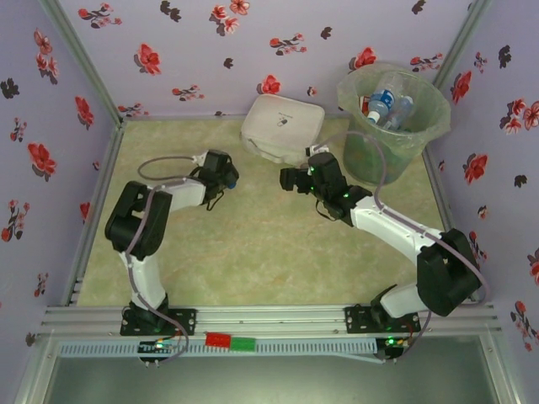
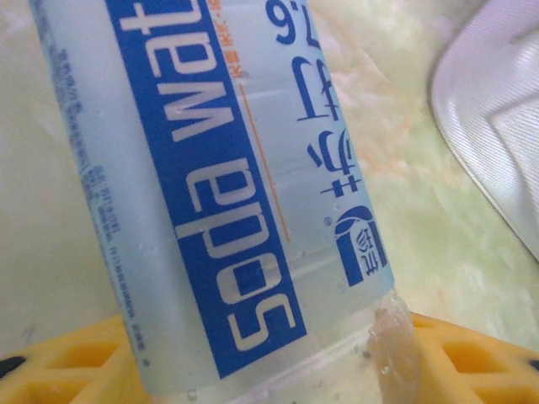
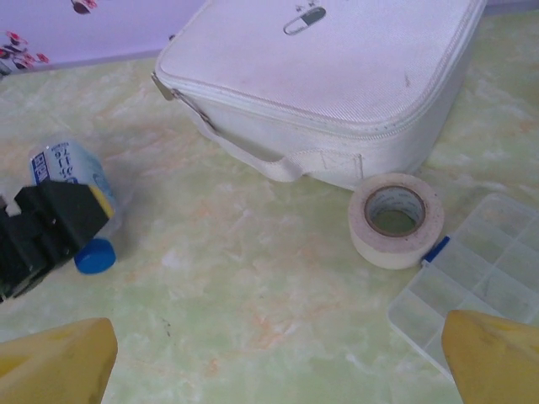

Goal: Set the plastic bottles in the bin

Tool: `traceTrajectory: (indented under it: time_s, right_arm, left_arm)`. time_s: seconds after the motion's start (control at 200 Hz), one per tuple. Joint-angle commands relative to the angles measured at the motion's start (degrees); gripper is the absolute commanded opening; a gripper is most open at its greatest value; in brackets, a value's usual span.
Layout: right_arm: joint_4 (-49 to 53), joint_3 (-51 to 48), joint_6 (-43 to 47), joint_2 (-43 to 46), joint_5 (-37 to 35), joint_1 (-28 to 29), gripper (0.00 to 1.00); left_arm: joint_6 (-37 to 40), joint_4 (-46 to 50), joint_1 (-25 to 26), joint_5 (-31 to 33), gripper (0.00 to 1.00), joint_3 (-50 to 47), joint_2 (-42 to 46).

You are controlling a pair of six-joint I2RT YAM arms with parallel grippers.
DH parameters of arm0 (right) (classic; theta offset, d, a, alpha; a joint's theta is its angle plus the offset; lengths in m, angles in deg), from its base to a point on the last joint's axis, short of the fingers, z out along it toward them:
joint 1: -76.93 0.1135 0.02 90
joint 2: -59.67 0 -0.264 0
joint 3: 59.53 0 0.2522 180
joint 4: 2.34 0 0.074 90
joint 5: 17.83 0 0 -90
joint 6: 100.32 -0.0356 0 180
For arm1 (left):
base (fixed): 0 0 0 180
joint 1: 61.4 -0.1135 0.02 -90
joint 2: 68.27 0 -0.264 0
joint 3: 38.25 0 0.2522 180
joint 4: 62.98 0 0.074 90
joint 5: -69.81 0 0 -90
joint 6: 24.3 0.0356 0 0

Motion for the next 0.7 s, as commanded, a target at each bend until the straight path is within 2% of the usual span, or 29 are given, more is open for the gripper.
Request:
traceTrajectory:
  time_s: [0.0, 0.11, 0.25, 0.345, 0.45, 0.555, 0.695]
  right_arm:
    - [-1.14, 3.04, 0.88, -0.02, 1.86, 0.42, 0.99]
    - [-2.68, 4.18, 0.02, -0.69, 5.08, 0.03, 1.00]
    - [-6.63, 5.10, -2.56, -1.45, 13.27, -1.04, 1.00]
    - [-10.73, 4.85, -4.61, -1.74, 17.77, -1.51, 1.00]
    - [-14.19, 5.07, -6.44, -2.56, 22.45, -1.65, 1.00]
    - [-16.21, 5.87, -8.01, -4.00, 26.27, -1.60, 0.95]
    - [-17.26, 7.03, -10.58, -6.32, 29.10, -1.60, 0.91]
  left_arm:
    - [5.94, -7.68, 0.05, -5.99, 0.52, -3.51, 6.80]
    - [7.79, -12.99, 0.10, -14.03, 0.52, -7.88, 11.25]
    - [9.73, -23.15, 0.36, -24.87, 0.53, -14.35, 16.28]
    - [11.40, -26.66, 0.70, -29.22, 0.53, -17.70, 19.42]
    - [14.83, -25.54, 2.21, -30.49, 0.53, -19.37, 22.57]
    - [18.76, -24.36, 4.60, -30.15, 0.52, -20.28, 25.58]
    - [23.62, -21.39, 7.92, -27.10, 0.52, -19.72, 28.15]
